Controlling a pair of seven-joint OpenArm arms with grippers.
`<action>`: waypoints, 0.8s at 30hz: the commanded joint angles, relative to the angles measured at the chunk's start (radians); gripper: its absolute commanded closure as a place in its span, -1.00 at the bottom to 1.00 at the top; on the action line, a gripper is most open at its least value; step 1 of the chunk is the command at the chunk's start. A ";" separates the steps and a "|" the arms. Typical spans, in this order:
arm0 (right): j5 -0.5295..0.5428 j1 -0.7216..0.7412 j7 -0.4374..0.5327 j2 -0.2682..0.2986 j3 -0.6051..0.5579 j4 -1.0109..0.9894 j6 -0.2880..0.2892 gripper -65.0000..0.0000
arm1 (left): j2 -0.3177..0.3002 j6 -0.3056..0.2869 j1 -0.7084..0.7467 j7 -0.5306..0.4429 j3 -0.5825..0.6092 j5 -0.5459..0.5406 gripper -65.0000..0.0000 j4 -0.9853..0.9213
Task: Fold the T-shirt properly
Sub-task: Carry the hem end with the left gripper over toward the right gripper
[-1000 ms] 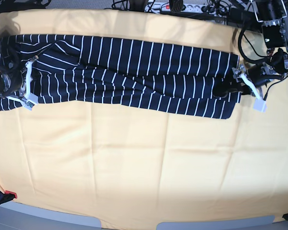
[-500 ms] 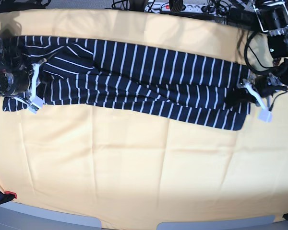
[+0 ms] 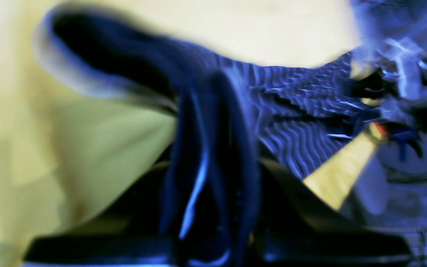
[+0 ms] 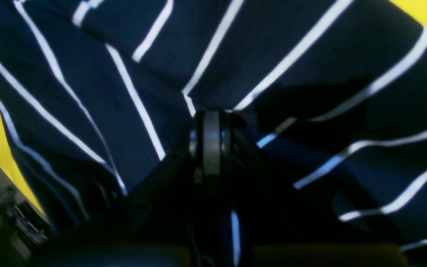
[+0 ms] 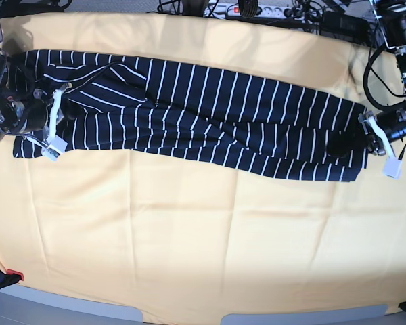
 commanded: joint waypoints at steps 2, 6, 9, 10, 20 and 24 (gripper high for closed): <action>-0.005 0.013 0.021 0.008 0.007 0.011 0.028 1.00 | -0.018 -0.014 -0.019 0.006 -0.011 -0.017 1.00 0.029; -0.005 0.013 0.028 -0.005 0.007 0.011 0.028 1.00 | 0.020 -0.014 -0.025 0.002 -0.011 -0.017 1.00 0.100; -0.008 0.013 0.027 -0.022 0.007 0.011 0.028 1.00 | 0.075 -0.014 -0.024 0.002 -0.005 -0.017 1.00 0.171; -0.008 0.013 0.028 -0.027 0.007 0.011 0.028 1.00 | 0.094 -0.015 -0.024 0.002 0.002 -0.017 1.00 0.192; -0.008 0.010 0.024 -0.036 0.007 0.011 0.028 1.00 | 0.315 -0.047 -0.024 -0.021 0.246 -0.017 1.00 0.241; -0.008 0.010 0.023 -0.035 0.007 0.011 0.028 1.00 | 0.401 -0.047 -0.024 -0.087 0.329 0.089 1.00 0.241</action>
